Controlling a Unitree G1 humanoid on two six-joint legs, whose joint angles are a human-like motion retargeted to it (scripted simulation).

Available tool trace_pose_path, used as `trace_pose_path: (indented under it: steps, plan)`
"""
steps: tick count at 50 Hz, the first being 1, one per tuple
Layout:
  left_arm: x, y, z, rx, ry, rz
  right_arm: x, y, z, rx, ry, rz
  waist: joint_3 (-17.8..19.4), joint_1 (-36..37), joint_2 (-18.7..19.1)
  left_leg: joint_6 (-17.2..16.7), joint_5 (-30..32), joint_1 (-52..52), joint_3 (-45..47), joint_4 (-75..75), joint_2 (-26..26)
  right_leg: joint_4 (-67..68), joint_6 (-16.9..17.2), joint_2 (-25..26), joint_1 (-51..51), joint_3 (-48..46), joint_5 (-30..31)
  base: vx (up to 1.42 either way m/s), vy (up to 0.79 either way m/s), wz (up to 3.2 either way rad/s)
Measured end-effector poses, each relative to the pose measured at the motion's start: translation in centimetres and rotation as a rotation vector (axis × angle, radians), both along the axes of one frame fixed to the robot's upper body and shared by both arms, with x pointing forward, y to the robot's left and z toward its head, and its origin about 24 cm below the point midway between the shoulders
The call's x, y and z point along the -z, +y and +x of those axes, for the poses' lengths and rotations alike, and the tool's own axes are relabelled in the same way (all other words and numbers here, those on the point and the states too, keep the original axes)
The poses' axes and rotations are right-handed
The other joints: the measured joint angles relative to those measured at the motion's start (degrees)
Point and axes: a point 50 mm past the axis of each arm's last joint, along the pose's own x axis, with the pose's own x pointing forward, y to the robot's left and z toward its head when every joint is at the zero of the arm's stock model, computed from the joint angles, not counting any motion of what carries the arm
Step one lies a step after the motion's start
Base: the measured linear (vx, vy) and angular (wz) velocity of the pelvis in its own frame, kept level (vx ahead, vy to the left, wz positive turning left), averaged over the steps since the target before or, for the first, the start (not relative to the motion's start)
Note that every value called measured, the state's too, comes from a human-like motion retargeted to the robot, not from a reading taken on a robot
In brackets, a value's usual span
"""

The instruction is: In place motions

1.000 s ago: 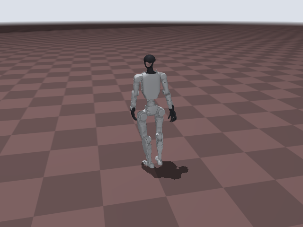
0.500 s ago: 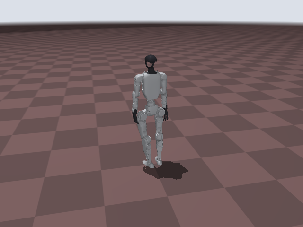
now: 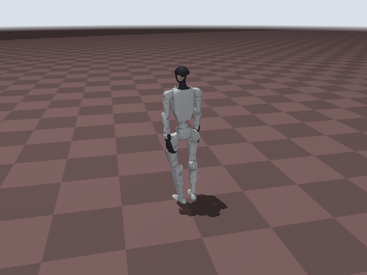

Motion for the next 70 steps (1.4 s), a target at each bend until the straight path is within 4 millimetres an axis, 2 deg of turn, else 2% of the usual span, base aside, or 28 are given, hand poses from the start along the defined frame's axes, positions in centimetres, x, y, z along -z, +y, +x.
trace_pose_path:
  steps: [4, 7, 10, 13, 15, 17, 20, 23, 25, 27, 30, 34, 40, 45, 49, 53, 57, 63, 65, 68, 70]
  plan:
    - [0.8, 0.2, 7.0, 0.018, -0.179, 0.025, 0.2, -3.0, -5.4, 0.074, 0.168, -0.126, 0.0, -0.4, 0.1, 0.0, 0.0, 0.0, 0.8, -0.3, 0.3, 0.0, 0.0, 0.2, -0.2, 0.0, 0.1, -0.03, -0.03, -0.18]
    - [0.7, 0.5, 12.9, 0.042, -0.350, 0.022, -0.2, -5.0, -9.4, 0.164, 0.279, -0.204, 0.1, -0.6, 0.0, 0.1, 0.1, 0.0, 1.2, -0.4, 0.5, -0.1, 0.1, 0.2, -0.3, -0.1, 0.1, 0.00, 0.00, 0.00]
    - [-0.3, 0.9, 18.6, 0.108, -0.529, 0.025, -1.1, -6.8, -12.9, 0.268, 0.376, -0.278, 0.2, -0.7, -0.1, 0.1, 0.3, -0.1, 1.2, -0.6, 0.6, -0.2, 0.1, 0.3, -0.3, -0.3, 0.1, 0.00, 0.00, 0.00]
    - [-1.9, 1.0, 23.5, 0.193, -0.688, 0.046, -2.0, -8.1, -15.7, 0.360, 0.446, -0.346, 0.3, -0.7, -0.1, 0.1, 0.4, -0.2, 1.3, -0.6, 0.6, -0.3, 0.1, 0.2, -0.3, -0.5, 0.0, 0.00, 0.00, 0.00]
    - [-3.0, 1.1, 26.1, 0.243, -0.780, 0.071, -2.6, -8.8, -17.1, 0.411, 0.478, -0.391, 0.3, -0.7, 0.0, 0.1, 0.4, -0.3, 1.4, -0.6, 0.6, -0.3, 0.1, 0.2, -0.3, -0.5, 0.0, 0.00, 0.00, 0.00]
    - [-4.0, 1.2, 27.9, 0.279, -0.846, 0.100, -2.9, -9.3, -17.9, 0.444, 0.494, -0.426, 0.4, -0.7, 0.2, 0.1, 0.4, -0.3, 1.5, -0.6, 0.7, -0.3, 0.1, 0.2, -0.2, -0.5, 0.0, 0.00, 0.00, 0.00]
    - [-4.9, 1.3, 29.4, 0.319, -0.907, 0.127, -3.1, -9.4, -18.2, 0.461, 0.500, -0.448, 0.4, -0.5, 0.4, 0.1, 0.4, -0.3, 1.6, -0.6, 0.7, -0.4, 0.1, 0.3, -0.2, -0.6, 0.0, 0.00, 0.00, 0.00]
    - [-4.7, 1.3, 29.2, 0.338, -0.906, 0.130, -2.6, -8.8, -17.1, 0.438, 0.483, -0.420, 0.3, -0.1, 0.6, 0.1, 0.4, -0.3, 1.7, -0.5, 0.6, -0.4, 0.0, 0.2, -0.1, -0.5, 0.0, 0.00, 0.00, 0.00]
    - [-4.1, 1.2, 28.1, 0.341, -0.872, 0.124, -2.1, -8.2, -15.9, 0.403, 0.459, -0.383, 0.2, 0.2, 0.8, 0.1, 0.4, -0.3, 1.6, -0.5, 0.5, -0.4, 0.0, 0.2, -0.1, -0.5, 0.0, 0.00, 0.00, 0.00]
    - [-3.1, 1.2, 26.2, 0.335, -0.803, 0.108, -1.5, -7.2, -14.1, 0.354, 0.424, -0.337, 0.1, 0.5, 0.9, 0.1, 0.4, -0.3, 1.5, -0.5, 0.4, -0.5, -0.1, 0.2, 0.0, -0.5, 0.0, 0.00, 0.00, 0.00]
    - [-1.3, 1.2, 22.0, 0.319, -0.649, 0.071, -0.6, -5.5, -10.8, 0.265, 0.349, -0.256, 0.0, 0.9, 1.1, 0.0, 0.4, -0.2, 1.2, -0.5, 0.3, -0.5, -0.2, 0.1, 0.0, -0.3, 0.0, 0.00, 0.00, 0.00]
    - [0.4, 0.9, 14.4, 0.258, -0.375, 0.016, 0.2, -2.5, -5.2, 0.124, 0.207, -0.122, 0.0, 1.0, 1.1, 0.0, 0.3, -0.2, 0.8, -0.2, 0.0, -0.4, -0.3, 0.0, 0.0, -0.4, 0.0, 0.00, 0.01, 0.05]
    - [0.5, -0.2, 3.0, 0.077, -0.068, -0.027, -0.6, 2.3, 3.0, -0.033, -0.046, 0.067, 0.3, 1.4, 1.1, -0.2, -0.1, -0.2, 0.9, 0.3, 0.1, -0.2, -0.3, -0.1, 0.0, 0.2, -0.1, 0.00, 0.00, 0.00]
    - [-0.7, -0.8, -3.3, -0.060, 0.064, -0.044, -1.8, 4.4, 6.6, -0.053, -0.190, 0.170, 0.1, 1.5, 0.8, -0.3, -0.3, -0.7, 0.1, 0.7, -0.1, 0.0, -0.3, -0.3, -0.2, 0.2, -0.2, 0.00, 0.00, 0.08]
    - [-1.5, -1.0, -5.7, -0.121, 0.134, -0.042, -2.0, 4.3, 7.0, -0.048, -0.216, 0.185, 0.2, 1.6, 0.4, -0.3, -0.2, -0.9, -0.7, 1.0, -0.3, 0.0, -0.3, -0.5, 0.1, -0.4, -0.4, 0.01, -0.01, 0.19]
    - [-1.4, -0.9, -5.5, -0.124, 0.134, -0.043, -1.3, 2.9, 5.2, -0.035, -0.160, 0.131, 0.1, 1.7, 0.1, -0.3, 0.0, -1.0, -1.4, 1.0, -0.4, -0.1, -0.2, -0.7, 0.3, -1.0, -0.5, 0.00, 0.00, 0.04]
    - [-0.6, -0.5, -2.5, -0.074, 0.053, -0.034, -0.3, 0.5, 1.5, -0.007, -0.033, 0.023, 0.1, 1.6, -0.2, -0.3, 0.2, -1.1, -1.7, 0.9, -0.4, -0.1, -0.2, -0.7, 0.4, -1.4, -0.5, 0.00, 0.00, 0.00]
    - [0.7, 0.0, 5.1, 0.058, -0.141, -0.008, 0.1, -3.5, -5.7, 0.085, 0.206, -0.151, 0.2, 2.0, -0.3, 0.2, 0.7, -2.0, -0.7, 1.2, -0.3, -0.1, -0.2, -0.5, 0.4, -1.1, -0.4, 0.00, 0.00, -0.32]
    - [0.8, 0.4, 8.0, 0.109, -0.215, -0.003, -0.2, -4.6, -7.9, 0.116, 0.270, -0.197, 1.1, 12.4, -1.2, 2.7, 1.7, -3.7, 10.8, 1.6, -0.4, 0.5, -0.8, 1.1, -0.6, 9.5, 0.8, 0.02, -0.01, -2.54]
    - [0.7, 1.0, 12.3, 0.236, -0.333, 0.014, -0.7, -5.9, -10.9, 0.186, 0.344, -0.251, -0.2, -0.3, -0.3, -1.1, 0.2, -1.4, -2.6, 0.8, 0.6, -0.1, 0.1, -1.1, 0.2, -3.3, -0.7, -0.01, 0.01, 2.21]
    - [0.4, 1.4, 15.1, 0.284, -0.418, 0.034, -1.0, -6.5, -12.5, 0.211, 0.381, -0.281, 0.1, 2.1, 0.0, 0.1, 0.8, -1.7, 0.6, 0.5, 0.4, 0.0, -0.2, 0.0, 0.0, -0.5, -0.5, 0.01, 0.01, -0.34]
